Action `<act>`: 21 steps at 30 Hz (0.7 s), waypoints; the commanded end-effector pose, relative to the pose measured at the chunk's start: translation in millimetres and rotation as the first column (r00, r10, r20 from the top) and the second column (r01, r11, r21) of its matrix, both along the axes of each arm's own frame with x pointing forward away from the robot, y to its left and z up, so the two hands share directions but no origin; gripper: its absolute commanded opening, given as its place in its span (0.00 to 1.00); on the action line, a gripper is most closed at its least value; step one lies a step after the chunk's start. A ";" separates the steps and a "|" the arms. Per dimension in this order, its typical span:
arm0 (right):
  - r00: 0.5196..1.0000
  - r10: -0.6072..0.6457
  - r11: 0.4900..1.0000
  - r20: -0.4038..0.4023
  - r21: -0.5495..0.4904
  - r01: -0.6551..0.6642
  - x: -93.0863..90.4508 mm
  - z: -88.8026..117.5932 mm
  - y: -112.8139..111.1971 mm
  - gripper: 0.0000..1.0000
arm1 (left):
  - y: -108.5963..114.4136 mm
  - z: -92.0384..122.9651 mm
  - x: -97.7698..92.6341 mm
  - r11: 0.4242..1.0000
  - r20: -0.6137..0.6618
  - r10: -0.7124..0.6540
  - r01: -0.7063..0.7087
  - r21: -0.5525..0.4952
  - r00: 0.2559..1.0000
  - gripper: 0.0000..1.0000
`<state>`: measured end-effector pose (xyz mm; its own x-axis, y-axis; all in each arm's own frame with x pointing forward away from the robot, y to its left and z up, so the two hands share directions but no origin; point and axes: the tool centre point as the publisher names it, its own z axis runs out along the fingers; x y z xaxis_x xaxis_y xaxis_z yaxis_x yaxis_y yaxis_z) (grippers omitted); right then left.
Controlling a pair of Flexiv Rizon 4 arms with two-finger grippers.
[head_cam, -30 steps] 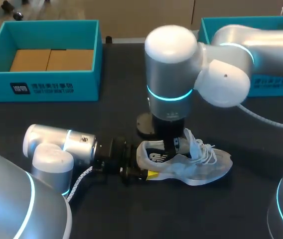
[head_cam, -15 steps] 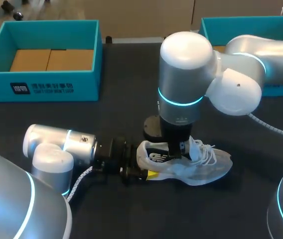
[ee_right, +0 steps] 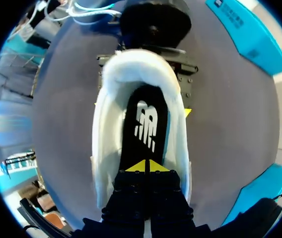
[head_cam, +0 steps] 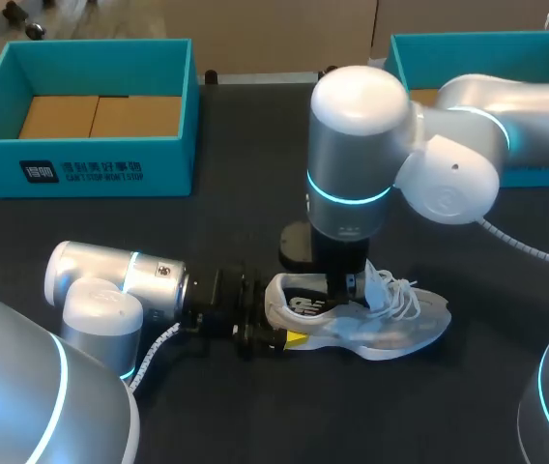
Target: Take the shoe out of the shoebox, open the shoe tongue, remove and reinsert the insole, then place the shoe into the shoebox
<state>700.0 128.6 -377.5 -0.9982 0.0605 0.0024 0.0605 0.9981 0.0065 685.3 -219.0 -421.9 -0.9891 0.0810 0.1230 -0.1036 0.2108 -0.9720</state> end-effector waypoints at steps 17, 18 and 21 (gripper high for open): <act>0.994 -0.101 0.995 0.041 0.025 0.101 -7.0 -3.1 -32.3 0.28 | -0.9 -0.2 -0.3 1.000 0.000 0.002 -0.002 0.001 1.000 0.00; 0.994 -0.102 0.995 0.041 0.026 0.101 -5.6 -3.8 -32.6 0.33 | -0.9 -0.2 -0.3 1.000 0.000 0.002 -0.002 0.001 1.000 0.00; 0.994 -0.098 0.995 0.044 0.031 0.097 -3.3 -5.4 -32.2 0.43 | -0.9 -0.2 -0.3 1.000 0.000 0.002 -0.002 0.001 1.000 0.00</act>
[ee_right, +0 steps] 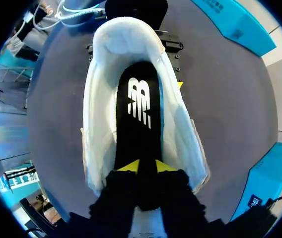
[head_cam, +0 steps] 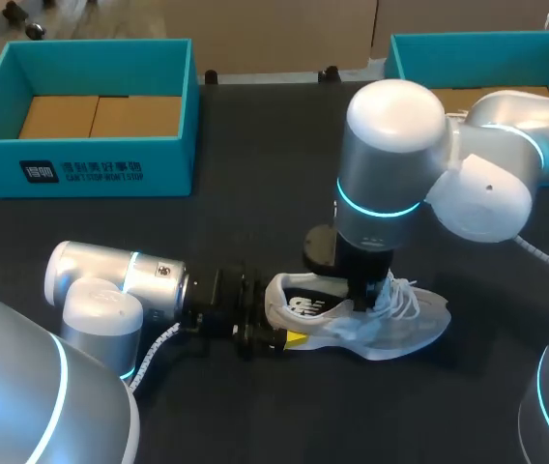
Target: Take the shoe out of the shoebox, open the shoe tongue, remove and reinsert the insole, then place the shoe into the shoebox
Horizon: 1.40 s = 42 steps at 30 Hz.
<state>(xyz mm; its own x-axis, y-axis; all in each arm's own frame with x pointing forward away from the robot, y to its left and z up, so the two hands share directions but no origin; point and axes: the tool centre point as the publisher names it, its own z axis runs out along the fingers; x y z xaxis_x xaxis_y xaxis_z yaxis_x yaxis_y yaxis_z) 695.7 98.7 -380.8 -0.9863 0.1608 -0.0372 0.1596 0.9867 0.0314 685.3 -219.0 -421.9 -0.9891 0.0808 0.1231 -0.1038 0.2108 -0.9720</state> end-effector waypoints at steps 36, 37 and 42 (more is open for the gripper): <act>0.977 0.013 0.999 -0.211 0.051 -0.002 -20.8 -31.3 11.0 0.16 | -0.9 -0.2 -0.3 1.000 0.000 0.002 -0.002 0.001 1.000 0.00; 0.977 0.016 0.999 -0.211 0.052 -0.005 -22.5 -31.9 10.5 0.11 | -0.9 -0.2 -0.3 1.000 0.000 0.002 -0.002 0.001 1.000 0.00; 0.963 0.011 0.998 -0.269 0.061 0.006 -26.7 -32.9 3.9 0.00 | -0.9 -0.2 -0.3 1.000 0.000 0.002 -0.002 0.001 1.000 0.00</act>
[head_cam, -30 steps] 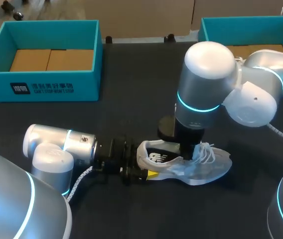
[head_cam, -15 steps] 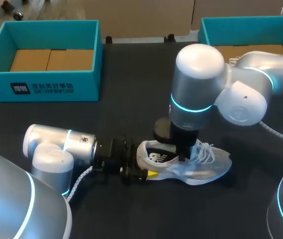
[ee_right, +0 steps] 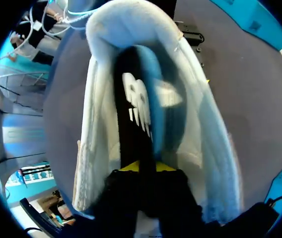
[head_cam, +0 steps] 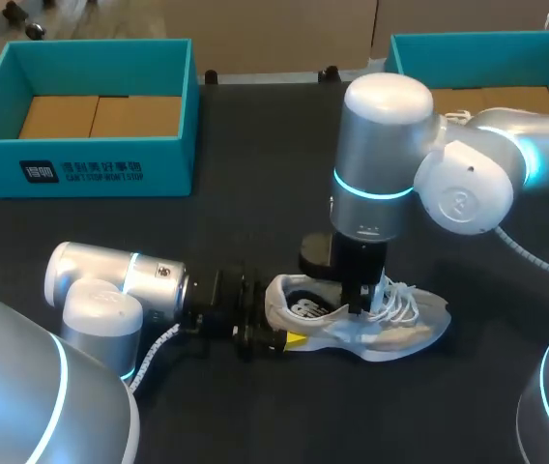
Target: Take the shoe out of the shoebox, open the shoe tongue, remove and reinsert the insole, then place the shoe into the shoebox
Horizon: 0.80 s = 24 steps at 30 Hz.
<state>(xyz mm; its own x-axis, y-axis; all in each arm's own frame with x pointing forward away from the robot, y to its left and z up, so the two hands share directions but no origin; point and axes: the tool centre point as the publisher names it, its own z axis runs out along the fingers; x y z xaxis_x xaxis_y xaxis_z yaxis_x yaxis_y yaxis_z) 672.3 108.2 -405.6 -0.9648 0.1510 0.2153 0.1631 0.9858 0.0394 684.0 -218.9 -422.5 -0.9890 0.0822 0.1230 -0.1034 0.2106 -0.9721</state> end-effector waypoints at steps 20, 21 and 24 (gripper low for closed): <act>0.983 -0.002 1.000 0.183 -0.014 0.005 0.2 31.5 -5.9 0.00 | -0.9 0.4 1.0 1.000 0.000 0.003 -0.003 0.001 1.000 0.00; 0.982 -0.002 1.000 0.188 -0.014 0.005 1.9 30.5 -5.6 0.00 | -0.9 0.4 1.0 1.000 0.000 0.003 -0.003 0.001 1.000 0.00; 0.981 -0.007 1.000 0.195 -0.002 0.007 7.2 27.0 -5.4 0.00 | -0.9 0.4 1.0 1.000 0.000 0.003 -0.003 0.001 1.000 0.00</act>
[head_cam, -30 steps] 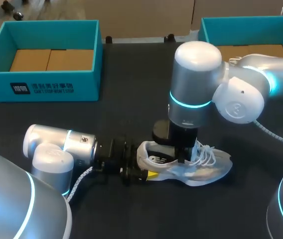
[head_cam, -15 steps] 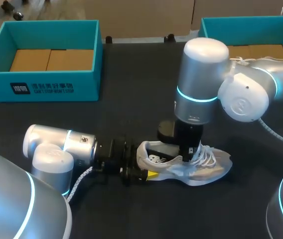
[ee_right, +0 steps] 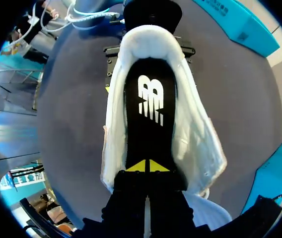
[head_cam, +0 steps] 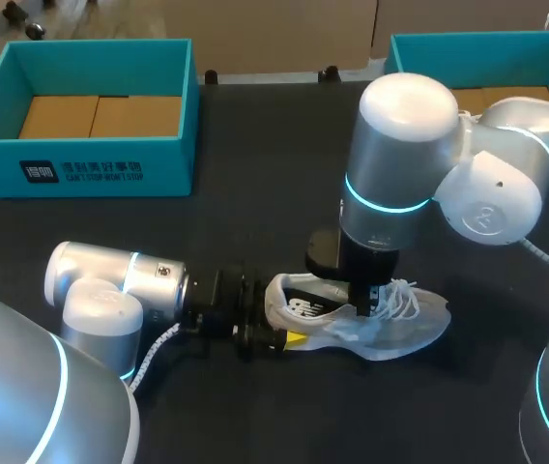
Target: Take the shoe out of the shoebox, open the shoe tongue, remove and reinsert the insole, then place the shoe into the shoebox
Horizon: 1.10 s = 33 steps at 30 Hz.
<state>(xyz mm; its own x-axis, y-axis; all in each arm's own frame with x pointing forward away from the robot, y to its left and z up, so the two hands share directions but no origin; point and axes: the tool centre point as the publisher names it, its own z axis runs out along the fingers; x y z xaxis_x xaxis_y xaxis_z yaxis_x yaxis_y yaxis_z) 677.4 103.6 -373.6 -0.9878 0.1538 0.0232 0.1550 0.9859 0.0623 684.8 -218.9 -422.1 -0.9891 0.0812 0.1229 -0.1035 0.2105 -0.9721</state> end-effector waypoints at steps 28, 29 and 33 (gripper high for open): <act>0.992 -0.038 0.999 -0.117 -0.034 0.034 11.1 -52.9 10.7 0.42 | -0.9 0.0 0.2 1.000 0.000 0.002 -0.002 0.001 1.000 0.00; 0.991 -0.038 0.999 -0.126 -0.034 0.033 8.5 -53.9 11.1 0.42 | -0.9 0.0 0.2 1.000 0.000 0.002 -0.002 0.001 1.000 0.00; 0.984 -0.049 0.998 -0.170 -0.041 0.043 -5.4 -56.1 11.3 0.34 | -0.9 0.0 0.2 1.000 0.000 0.002 -0.002 0.001 1.000 0.00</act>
